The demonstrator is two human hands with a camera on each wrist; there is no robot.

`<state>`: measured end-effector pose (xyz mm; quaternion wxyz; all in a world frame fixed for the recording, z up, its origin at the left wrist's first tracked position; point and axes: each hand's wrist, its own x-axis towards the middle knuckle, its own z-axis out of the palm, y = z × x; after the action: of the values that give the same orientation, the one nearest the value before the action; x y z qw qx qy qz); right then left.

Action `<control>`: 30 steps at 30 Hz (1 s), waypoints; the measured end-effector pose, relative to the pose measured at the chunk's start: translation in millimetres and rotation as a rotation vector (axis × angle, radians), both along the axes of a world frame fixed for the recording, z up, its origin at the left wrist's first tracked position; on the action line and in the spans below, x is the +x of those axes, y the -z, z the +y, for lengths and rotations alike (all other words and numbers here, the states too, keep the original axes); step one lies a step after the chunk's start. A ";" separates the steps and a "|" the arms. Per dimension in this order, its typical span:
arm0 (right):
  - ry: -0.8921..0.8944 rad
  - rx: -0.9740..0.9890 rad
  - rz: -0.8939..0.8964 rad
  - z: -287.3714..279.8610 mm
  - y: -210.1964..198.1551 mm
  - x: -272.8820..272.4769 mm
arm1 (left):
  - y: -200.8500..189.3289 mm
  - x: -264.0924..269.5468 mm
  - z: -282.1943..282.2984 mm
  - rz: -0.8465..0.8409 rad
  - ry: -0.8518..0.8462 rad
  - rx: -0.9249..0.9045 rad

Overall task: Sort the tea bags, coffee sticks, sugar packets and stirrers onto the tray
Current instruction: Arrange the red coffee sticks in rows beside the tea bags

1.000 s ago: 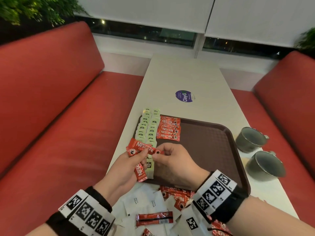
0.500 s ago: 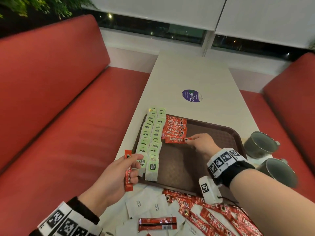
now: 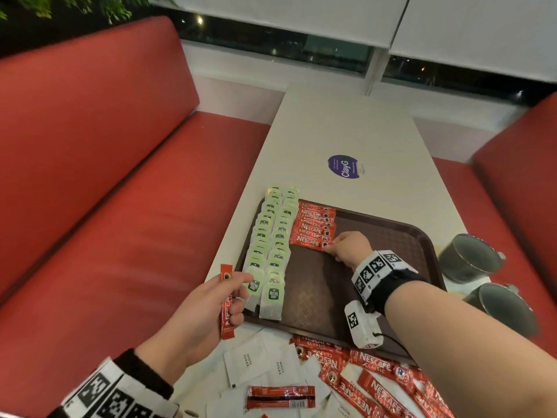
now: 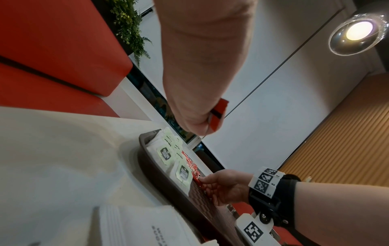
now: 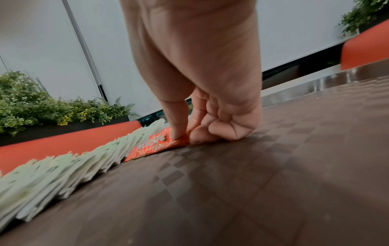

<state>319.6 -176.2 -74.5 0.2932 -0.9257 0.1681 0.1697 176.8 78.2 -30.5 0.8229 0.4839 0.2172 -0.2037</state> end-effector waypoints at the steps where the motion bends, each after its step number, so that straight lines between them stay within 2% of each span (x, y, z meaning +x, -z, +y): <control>1: -0.016 -0.051 0.012 1.4 -0.7 1.1 | -0.5 0.2 -0.2 0.000 0.002 0.001; 11: 0.026 -0.144 0.023 7.4 -2.4 0.6 | 2.8 -0.5 -0.9 0.030 0.040 -0.011; 15: 0.063 -0.138 0.015 6.5 -2.8 -0.8 | -5.6 1.3 -4.7 0.077 0.131 -0.009; 19: 0.081 -0.043 -0.044 4.7 -11.4 -9.3 | -13.8 2.9 -6.5 0.101 0.224 -0.095; 22: 0.128 0.205 -0.234 10.1 -27.5 -26.9 | -18.7 3.8 -6.9 0.077 0.293 -0.152; 23: 0.082 0.282 -0.283 16.6 -39.3 -38.5 | -20.6 3.5 -7.5 0.066 0.331 -0.167; 25: -0.129 0.377 -0.315 32.8 -65.3 -66.5 | -24.0 1.8 -8.9 0.047 0.419 -0.183; 28: -0.434 0.461 -0.244 57.7 -98.7 -108.6 | -27.2 -2.1 -13.6 0.029 0.534 -0.161; 30: -0.508 0.497 -0.214 64.9 -106.4 -126.3 | -28.8 -4.8 -18.6 0.025 0.573 -0.138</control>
<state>193.3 -111.3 31.9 0.4734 -0.8511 -0.1448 0.1751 172.0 59.6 -1.7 0.7600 0.4660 0.0673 -0.4480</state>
